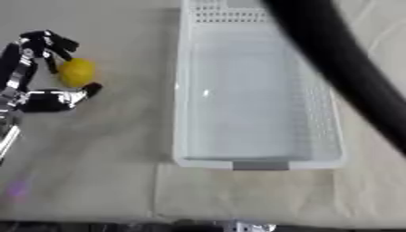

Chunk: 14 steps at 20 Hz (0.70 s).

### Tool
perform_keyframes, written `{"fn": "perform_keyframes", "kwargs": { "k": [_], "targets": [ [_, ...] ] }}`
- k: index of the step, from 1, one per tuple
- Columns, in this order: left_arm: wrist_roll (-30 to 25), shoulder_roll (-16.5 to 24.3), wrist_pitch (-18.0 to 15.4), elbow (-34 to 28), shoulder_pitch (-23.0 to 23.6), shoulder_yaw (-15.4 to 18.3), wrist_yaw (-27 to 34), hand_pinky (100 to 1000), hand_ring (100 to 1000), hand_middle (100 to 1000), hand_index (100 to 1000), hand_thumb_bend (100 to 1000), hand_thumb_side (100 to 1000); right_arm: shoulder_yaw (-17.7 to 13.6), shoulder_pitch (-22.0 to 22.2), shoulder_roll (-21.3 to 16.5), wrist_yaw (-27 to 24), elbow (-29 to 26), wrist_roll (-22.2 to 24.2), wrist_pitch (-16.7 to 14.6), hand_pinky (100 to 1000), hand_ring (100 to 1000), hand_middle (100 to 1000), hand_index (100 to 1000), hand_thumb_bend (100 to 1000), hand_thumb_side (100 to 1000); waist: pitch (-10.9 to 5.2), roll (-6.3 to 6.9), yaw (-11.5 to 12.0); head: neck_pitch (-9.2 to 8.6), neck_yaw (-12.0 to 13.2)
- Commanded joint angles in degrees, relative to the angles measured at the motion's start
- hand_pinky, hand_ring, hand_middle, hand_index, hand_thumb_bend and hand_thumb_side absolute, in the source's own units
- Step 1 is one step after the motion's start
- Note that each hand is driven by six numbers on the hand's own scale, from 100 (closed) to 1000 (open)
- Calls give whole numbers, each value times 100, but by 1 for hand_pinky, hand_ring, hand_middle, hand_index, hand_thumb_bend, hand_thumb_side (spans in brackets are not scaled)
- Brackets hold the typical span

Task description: Pick up objects on the table and place them in the box.

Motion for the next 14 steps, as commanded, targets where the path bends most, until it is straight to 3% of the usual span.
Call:
{"fn": "perform_keyframes", "kwargs": {
  "k": [1, 7, 14],
  "targets": [
    [43, 253, -74, 21, -131, 105, -367, 317, 539, 576, 712, 594, 403, 2, 57, -94, -15, 86, -15, -2, 510, 621, 673, 716, 100, 922, -54, 25, -6, -31, -22],
    [120, 502, -114, 40, -339, 174, -752, 333, 545, 582, 711, 627, 380, 5, 63, -116, 7, 86, -37, 3, 510, 621, 673, 716, 100, 923, -62, 63, -28, -32, -28],
    [157, 514, -124, 51, -347, 204, -864, 333, 545, 580, 707, 607, 394, 4, 46, -117, 36, 86, -55, 4, 510, 621, 673, 717, 100, 923, -45, 86, -45, -9, -34]
  ]
}}
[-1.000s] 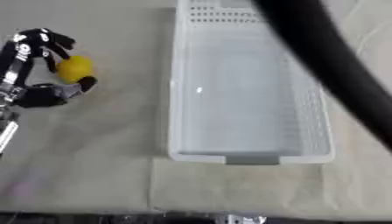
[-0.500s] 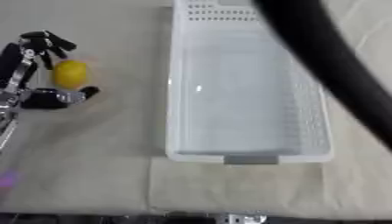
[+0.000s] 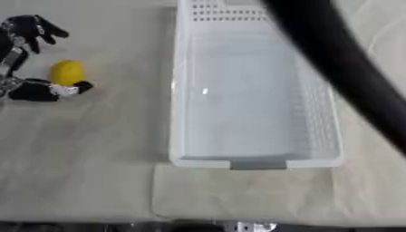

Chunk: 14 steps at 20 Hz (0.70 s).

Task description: Pick up objects on the table and place them in the box.

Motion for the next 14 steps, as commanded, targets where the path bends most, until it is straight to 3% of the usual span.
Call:
{"fn": "perform_keyframes", "kwargs": {
  "k": [1, 14],
  "targets": [
    [37, 160, 4, -56, -43, 113, -58, 333, 545, 580, 705, 606, 393, 2, 47, -81, 28, 86, -25, -10, 510, 621, 673, 717, 100, 923, -53, 19, -2, -4, -37],
    [152, -148, 120, -64, 46, 241, -30, 303, 525, 562, 684, 536, 391, 4, -4, -51, 29, 74, -36, -67, 510, 621, 673, 717, 100, 923, 11, 13, -10, 5, -32]
  ]
}}
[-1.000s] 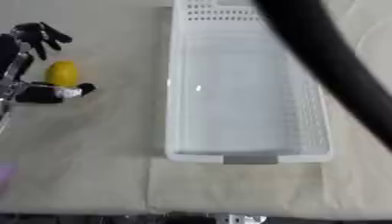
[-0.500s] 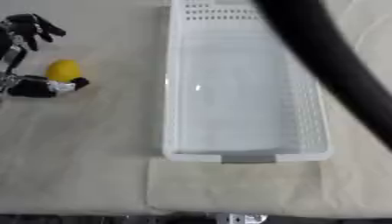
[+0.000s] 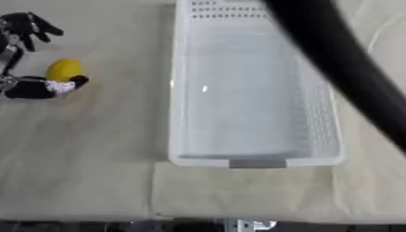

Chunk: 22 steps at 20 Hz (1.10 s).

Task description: Pick up objects on the table and place them in the box.

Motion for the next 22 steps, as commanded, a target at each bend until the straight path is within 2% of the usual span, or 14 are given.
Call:
{"fn": "perform_keyframes", "kwargs": {
  "k": [1, 6, 12, 22],
  "targets": [
    [85, -76, 18, -28, -2, 110, 46, 303, 524, 561, 684, 535, 392, 2, 18, -49, 36, 64, -1, -38, 510, 621, 673, 717, 100, 922, -26, 11, -15, -20, -26],
    [284, -306, -29, 132, -33, 186, -9, 273, 501, 537, 660, 523, 378, -13, -26, -38, 94, 4, -26, -46, 510, 621, 673, 717, 100, 922, 53, 12, -26, -20, -16],
    [598, -531, -152, 609, -137, 263, -189, 260, 489, 523, 646, 507, 381, -42, -63, -38, 172, -68, -62, -42, 510, 620, 673, 717, 100, 922, 125, 15, -46, -20, -15],
    [771, -580, -242, 870, -123, 273, -322, 257, 484, 518, 642, 493, 390, -98, -74, -67, 297, -204, -107, -37, 509, 620, 672, 716, 100, 922, 167, 29, -61, -20, 1]
  ]
}}
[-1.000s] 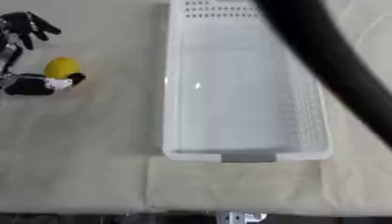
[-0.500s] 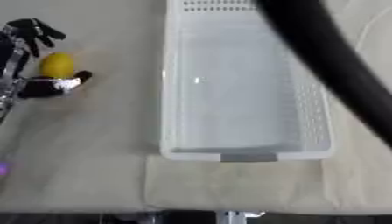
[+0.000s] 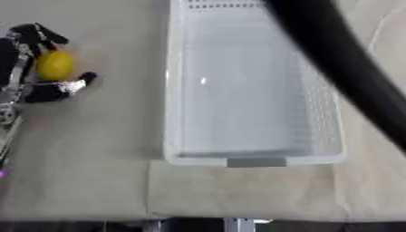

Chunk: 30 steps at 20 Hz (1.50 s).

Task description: Pick up objects on the table and place them in the box.

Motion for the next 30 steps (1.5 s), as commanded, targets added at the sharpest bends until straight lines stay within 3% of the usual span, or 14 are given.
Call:
{"fn": "perform_keyframes", "kwargs": {
  "k": [1, 2, 3, 4, 5, 6, 7, 8, 11, 12, 19, 25, 30],
  "targets": [
    [45, 49, -9, 65, -10, 27, -69, 257, 484, 518, 642, 493, 390, -33, 69, -72, 53, 3, -31, 1, 509, 620, 672, 716, 100, 922, -31, -5, -12, -26, 2],
    [49, 55, -7, 69, -5, 28, -74, 256, 483, 518, 643, 432, 381, -38, 70, -74, 58, -4, -33, 4, 509, 620, 672, 717, 100, 922, -32, -3, -13, -26, 4],
    [58, 60, -1, 71, -1, 31, -71, 257, 484, 518, 643, 449, 385, -41, 71, -74, 63, -9, -35, 6, 509, 620, 672, 717, 100, 922, -33, -1, -13, -26, 4],
    [74, 63, 16, 74, 1, 39, -59, 254, 480, 515, 640, 100, 262, -44, 72, -74, 67, -13, -36, 8, 510, 620, 672, 717, 100, 922, -35, 1, -13, -26, 5],
    [100, 63, 62, 81, 3, 52, -29, 248, 476, 505, 621, 100, 143, -46, 73, -73, 71, -19, -38, 9, 509, 620, 672, 717, 100, 922, -36, 4, -12, -26, 8],
    [141, 60, 128, 78, -2, 68, 11, 115, 416, 370, 456, 100, 123, -49, 74, -73, 75, -26, -39, 9, 509, 620, 672, 717, 100, 922, -38, 7, -11, -26, 12],
    [198, 56, 194, 58, -11, 86, 39, 115, 416, 370, 456, 100, 123, -52, 75, -73, 78, -34, -41, 9, 509, 620, 672, 717, 100, 922, -39, 10, -12, -26, 13],
    [236, 55, 258, 39, -18, 96, 39, 100, 100, 111, 202, 100, 100, -55, 75, -74, 81, -40, -43, 9, 509, 619, 672, 717, 100, 922, -39, 12, -14, -26, 12],
    [87, 37, 465, 44, -30, 67, -64, 100, 100, 100, 168, 100, 100, -66, 77, -78, 83, -60, -43, 4, 509, 619, 671, 717, 100, 921, -42, 18, -23, -26, 16],
    [26, 26, 496, 30, -39, 64, -68, 100, 100, 100, 163, 142, 100, -69, 78, -79, 81, -66, -44, 2, 509, 619, 671, 717, 100, 922, -43, 19, -21, -26, 16],
    [54, 11, 553, -166, -90, 171, 46, 100, 100, 100, 160, 168, 100, -88, 101, -100, 64, -116, -27, -33, 509, 618, 670, 717, 100, 922, -75, -1, -29, -26, 19],
    [7, 73, 582, -339, -305, 286, 22, 100, 100, 100, 146, 326, 100, -89, 132, -109, 68, -115, -17, -32, 509, 618, 670, 716, 100, 921, -120, -11, -20, -26, 24],
    [-418, 203, 742, -702, -766, 260, -133, 100, 100, 100, 146, 444, 100, -82, 165, -136, 84, -113, -11, -32, 508, 618, 670, 716, 100, 922, -168, -2, -36, -26, 15]
  ]
}}
